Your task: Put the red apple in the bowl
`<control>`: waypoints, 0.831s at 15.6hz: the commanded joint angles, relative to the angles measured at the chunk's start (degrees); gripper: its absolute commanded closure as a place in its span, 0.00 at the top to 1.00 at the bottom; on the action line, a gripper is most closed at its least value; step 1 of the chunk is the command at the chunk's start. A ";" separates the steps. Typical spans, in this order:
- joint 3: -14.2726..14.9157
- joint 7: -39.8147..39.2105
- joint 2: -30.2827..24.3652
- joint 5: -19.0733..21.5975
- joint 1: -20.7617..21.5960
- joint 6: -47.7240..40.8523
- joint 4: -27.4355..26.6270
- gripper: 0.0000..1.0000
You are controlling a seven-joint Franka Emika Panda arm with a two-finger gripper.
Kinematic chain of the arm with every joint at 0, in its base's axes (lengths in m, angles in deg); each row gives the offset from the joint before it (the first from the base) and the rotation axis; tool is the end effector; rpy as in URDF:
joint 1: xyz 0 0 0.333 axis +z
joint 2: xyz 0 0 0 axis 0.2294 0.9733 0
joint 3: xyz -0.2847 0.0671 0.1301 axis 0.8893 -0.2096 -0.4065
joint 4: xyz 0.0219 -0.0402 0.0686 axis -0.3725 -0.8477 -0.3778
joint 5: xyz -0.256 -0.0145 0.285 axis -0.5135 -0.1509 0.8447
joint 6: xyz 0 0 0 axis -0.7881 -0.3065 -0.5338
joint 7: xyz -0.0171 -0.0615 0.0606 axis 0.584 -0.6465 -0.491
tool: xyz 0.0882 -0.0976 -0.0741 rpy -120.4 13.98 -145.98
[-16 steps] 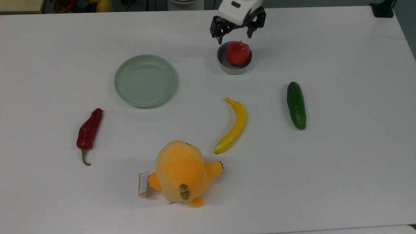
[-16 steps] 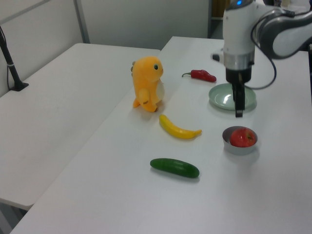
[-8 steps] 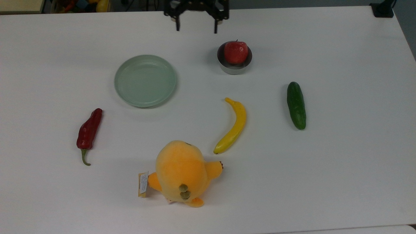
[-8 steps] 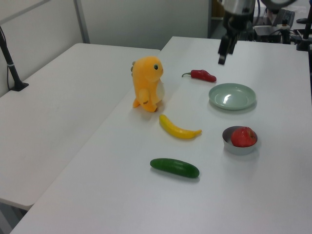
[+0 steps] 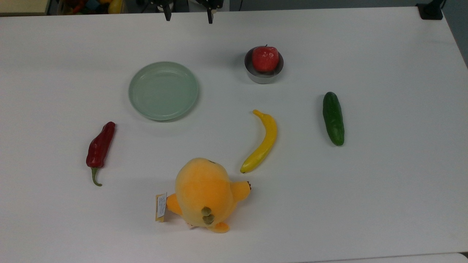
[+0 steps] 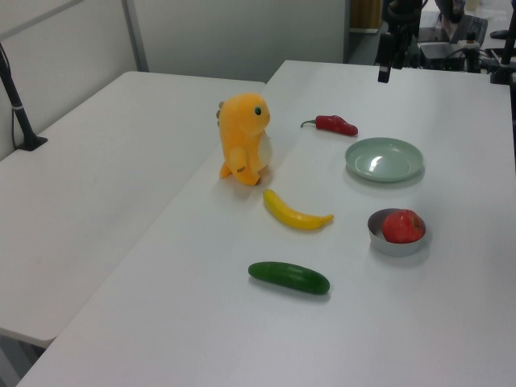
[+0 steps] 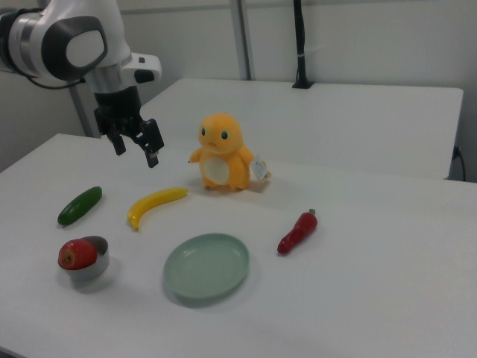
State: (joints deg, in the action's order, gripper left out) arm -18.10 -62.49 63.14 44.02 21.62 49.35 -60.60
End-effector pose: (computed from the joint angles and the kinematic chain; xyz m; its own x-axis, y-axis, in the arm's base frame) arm 0.5454 0.0253 0.5448 0.9954 -0.0766 0.0583 -0.0728 -0.9953 -0.0644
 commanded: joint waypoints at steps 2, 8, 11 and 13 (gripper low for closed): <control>-0.18 -1.69 1.82 1.97 -1.50 -2.81 3.98 1.00; -0.53 -1.78 1.56 1.17 -1.32 -2.55 3.54 1.00; -0.71 -1.78 1.29 -0.75 -1.32 -2.46 3.54 1.00; -0.71 -1.78 1.20 -2.17 -1.15 -2.46 3.54 1.00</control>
State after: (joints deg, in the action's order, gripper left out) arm -18.58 -63.32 64.28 43.96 20.28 48.36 -58.19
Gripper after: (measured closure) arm 0.000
